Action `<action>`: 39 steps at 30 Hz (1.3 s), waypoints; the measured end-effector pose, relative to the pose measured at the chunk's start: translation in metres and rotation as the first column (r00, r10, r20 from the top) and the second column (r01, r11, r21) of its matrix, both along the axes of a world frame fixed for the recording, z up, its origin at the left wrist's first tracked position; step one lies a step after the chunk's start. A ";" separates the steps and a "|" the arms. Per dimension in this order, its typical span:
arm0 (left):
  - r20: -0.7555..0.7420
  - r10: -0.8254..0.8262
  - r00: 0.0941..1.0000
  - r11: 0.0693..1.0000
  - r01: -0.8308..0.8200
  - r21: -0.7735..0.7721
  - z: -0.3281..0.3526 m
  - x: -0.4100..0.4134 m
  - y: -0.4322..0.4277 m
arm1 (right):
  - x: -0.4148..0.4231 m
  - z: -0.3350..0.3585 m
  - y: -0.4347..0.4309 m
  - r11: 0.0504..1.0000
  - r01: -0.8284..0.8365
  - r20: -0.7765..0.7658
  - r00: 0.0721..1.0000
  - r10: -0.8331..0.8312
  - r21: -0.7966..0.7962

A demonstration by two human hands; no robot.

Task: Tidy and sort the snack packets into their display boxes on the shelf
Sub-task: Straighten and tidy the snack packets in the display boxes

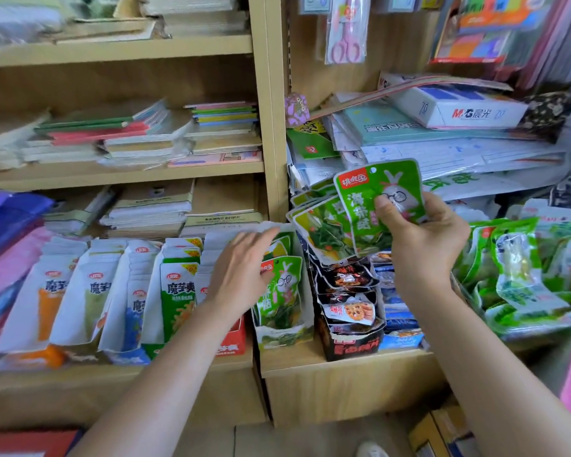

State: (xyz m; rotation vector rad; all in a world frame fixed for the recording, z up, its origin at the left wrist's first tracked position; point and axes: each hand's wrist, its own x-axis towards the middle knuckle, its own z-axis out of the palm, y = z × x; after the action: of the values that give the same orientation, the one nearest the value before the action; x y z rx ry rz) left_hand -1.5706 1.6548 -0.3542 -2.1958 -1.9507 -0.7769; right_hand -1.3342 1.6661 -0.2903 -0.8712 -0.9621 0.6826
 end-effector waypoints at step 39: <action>0.627 -0.081 0.775 0.967 0.213 -0.139 0.006 -0.052 -0.044 | -0.053 -0.022 0.025 0.924 -0.329 0.606 0.700 0.377 -0.195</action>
State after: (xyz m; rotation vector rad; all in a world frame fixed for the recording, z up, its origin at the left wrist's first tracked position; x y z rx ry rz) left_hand -1.6222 1.6106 -0.3479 -2.4500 -2.2169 -1.5639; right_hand -1.3867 1.6913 -0.3126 -1.0162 -1.7693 0.7653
